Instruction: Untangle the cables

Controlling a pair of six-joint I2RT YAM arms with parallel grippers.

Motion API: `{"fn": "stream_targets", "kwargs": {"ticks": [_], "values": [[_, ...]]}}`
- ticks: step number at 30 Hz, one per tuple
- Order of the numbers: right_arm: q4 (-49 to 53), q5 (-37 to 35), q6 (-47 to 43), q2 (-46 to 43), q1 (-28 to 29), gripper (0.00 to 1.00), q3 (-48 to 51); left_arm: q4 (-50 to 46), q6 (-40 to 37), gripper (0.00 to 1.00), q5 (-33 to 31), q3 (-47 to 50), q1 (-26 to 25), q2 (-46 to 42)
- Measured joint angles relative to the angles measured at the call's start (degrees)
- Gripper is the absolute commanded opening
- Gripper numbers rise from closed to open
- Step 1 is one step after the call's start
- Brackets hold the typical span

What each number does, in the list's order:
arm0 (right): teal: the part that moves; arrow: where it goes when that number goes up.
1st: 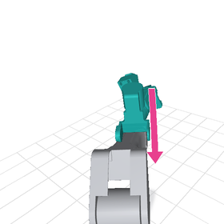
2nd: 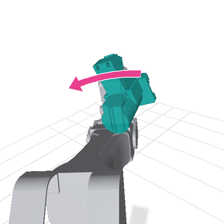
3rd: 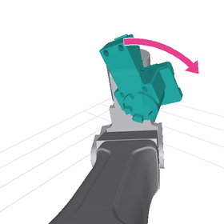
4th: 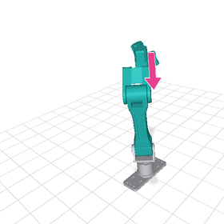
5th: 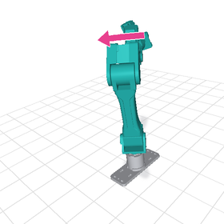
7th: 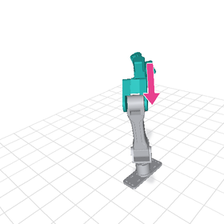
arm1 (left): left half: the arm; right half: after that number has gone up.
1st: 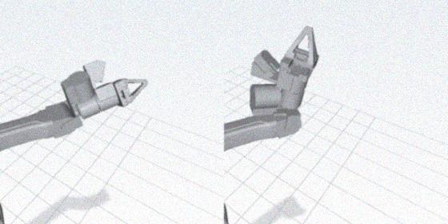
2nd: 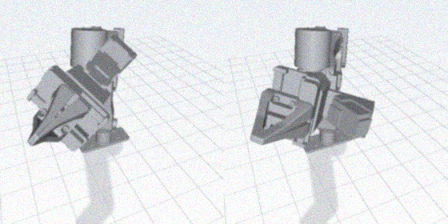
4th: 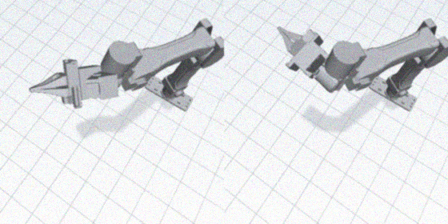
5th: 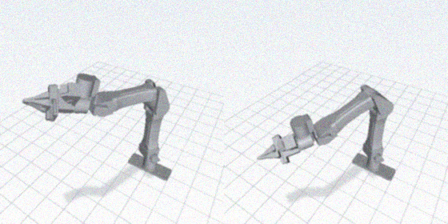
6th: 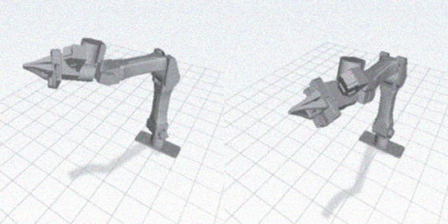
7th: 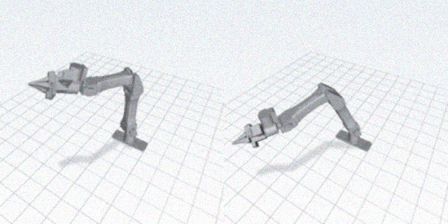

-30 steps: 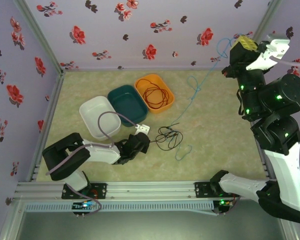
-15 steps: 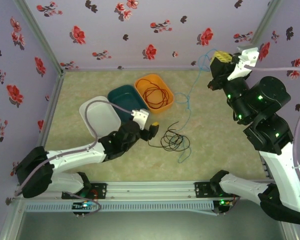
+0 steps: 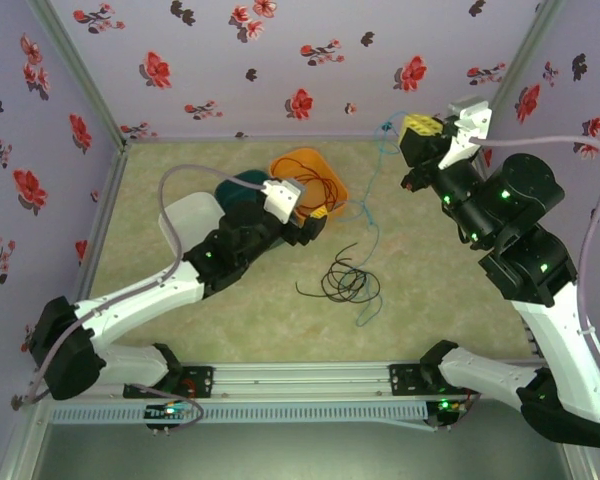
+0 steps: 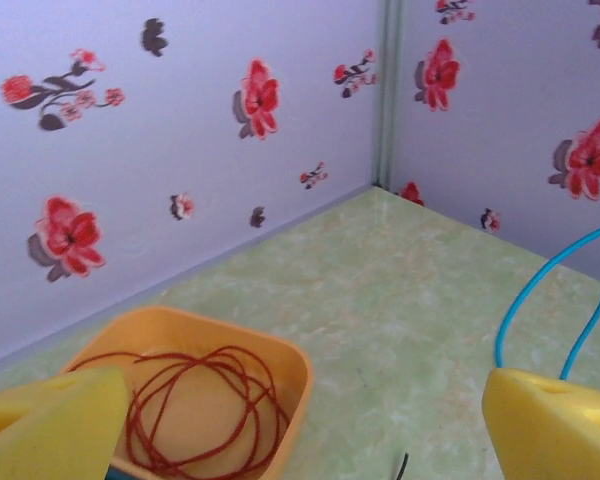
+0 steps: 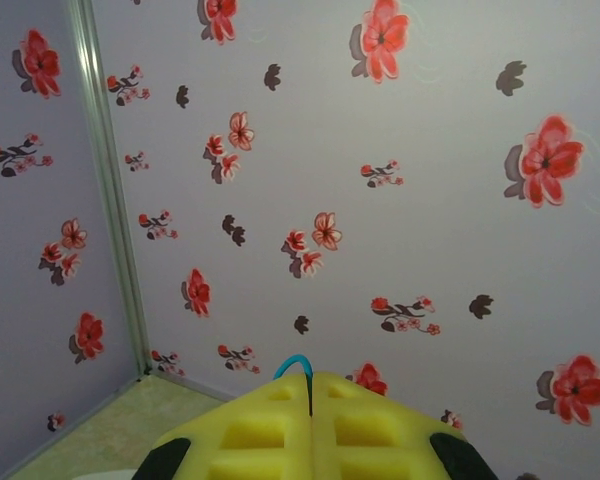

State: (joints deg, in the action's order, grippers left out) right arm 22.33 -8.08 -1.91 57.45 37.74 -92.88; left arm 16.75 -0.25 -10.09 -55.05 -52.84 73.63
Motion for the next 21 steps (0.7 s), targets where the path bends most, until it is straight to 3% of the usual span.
{"fn": "stream_targets", "kwargs": {"ticks": [6, 9, 12, 15, 19, 20, 21], "values": [[-0.11, 1.51, 0.85, -0.15, 0.00, 0.00, 0.00, 0.04, -1.14, 0.92, 8.61, -2.36, -0.02, 3.37], [-0.13, 2.38, 1.29, -0.35, 0.00, 0.00, 0.00, 0.09, -1.51, 0.86, 10.88, -3.32, -0.02, 5.07], [-0.17, 3.45, 2.16, -0.72, 0.00, 0.00, 0.24, 0.61, -1.31, 0.72, 11.69, -4.76, 0.13, 7.48], [-0.26, 4.04, 2.58, -1.57, 0.00, 0.00, 1.22, 0.94, -0.33, 0.51, 11.87, -6.73, 0.55, 10.23], [-0.63, 3.58, 3.04, -3.50, 0.00, 0.00, 3.52, 2.16, 1.49, 0.09, 11.74, -7.28, 1.36, 11.58], [-0.81, 3.28, 3.19, -4.24, 0.00, 0.00, 4.39, 2.51, 1.81, 0.01, 11.61, -7.28, 1.57, 11.58], [-1.05, 2.82, 3.39, -4.98, 0.00, 0.00, 5.29, 2.99, 2.38, 0.00, 11.41, -7.28, 1.79, 11.56]]}}
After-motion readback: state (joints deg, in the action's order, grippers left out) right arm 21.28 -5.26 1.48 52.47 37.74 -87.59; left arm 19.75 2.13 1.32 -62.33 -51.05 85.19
